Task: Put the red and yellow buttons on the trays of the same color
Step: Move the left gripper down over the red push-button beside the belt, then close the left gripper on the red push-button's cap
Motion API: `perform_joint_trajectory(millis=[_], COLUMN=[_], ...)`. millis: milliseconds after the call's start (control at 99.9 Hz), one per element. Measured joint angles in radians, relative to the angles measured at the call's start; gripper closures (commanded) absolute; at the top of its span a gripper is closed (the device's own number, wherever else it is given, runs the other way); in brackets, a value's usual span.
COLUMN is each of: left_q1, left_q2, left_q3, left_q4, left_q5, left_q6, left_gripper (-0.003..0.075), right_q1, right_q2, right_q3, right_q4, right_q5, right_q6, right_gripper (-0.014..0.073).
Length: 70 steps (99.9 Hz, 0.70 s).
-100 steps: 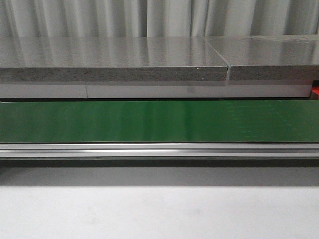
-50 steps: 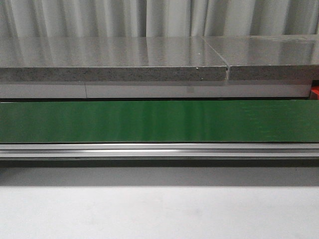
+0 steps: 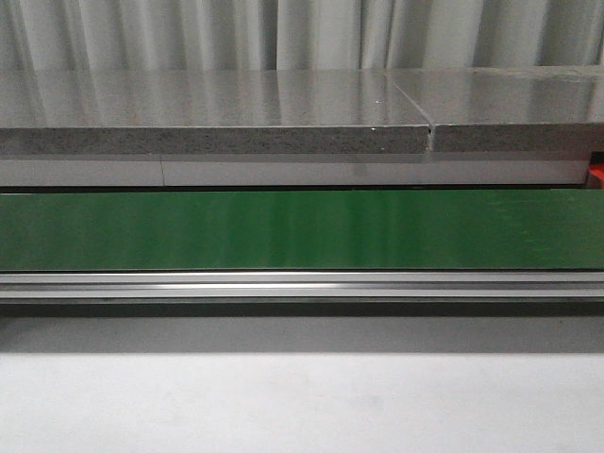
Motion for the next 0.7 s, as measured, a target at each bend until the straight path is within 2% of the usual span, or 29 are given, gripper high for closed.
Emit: perform_joint_trajectory(millis=[280,701], left_q1=[0.202,0.315], left_q2=[0.158,0.377], left_q3=[0.0,-0.003], left_q4=[-0.029,-0.027], left_q5=[-0.111,-0.255], left_q6=[0.0,0.002], left_gripper=[0.0139,0.0139], right_q1=[0.0,0.0], right_q2=[0.0,0.0], right_q3=[0.0,0.0], right_q4=[0.0,0.0], right_q5=[0.0,0.0], right_q6=[0.0,0.0], right_gripper=[0.0661,0.0661])
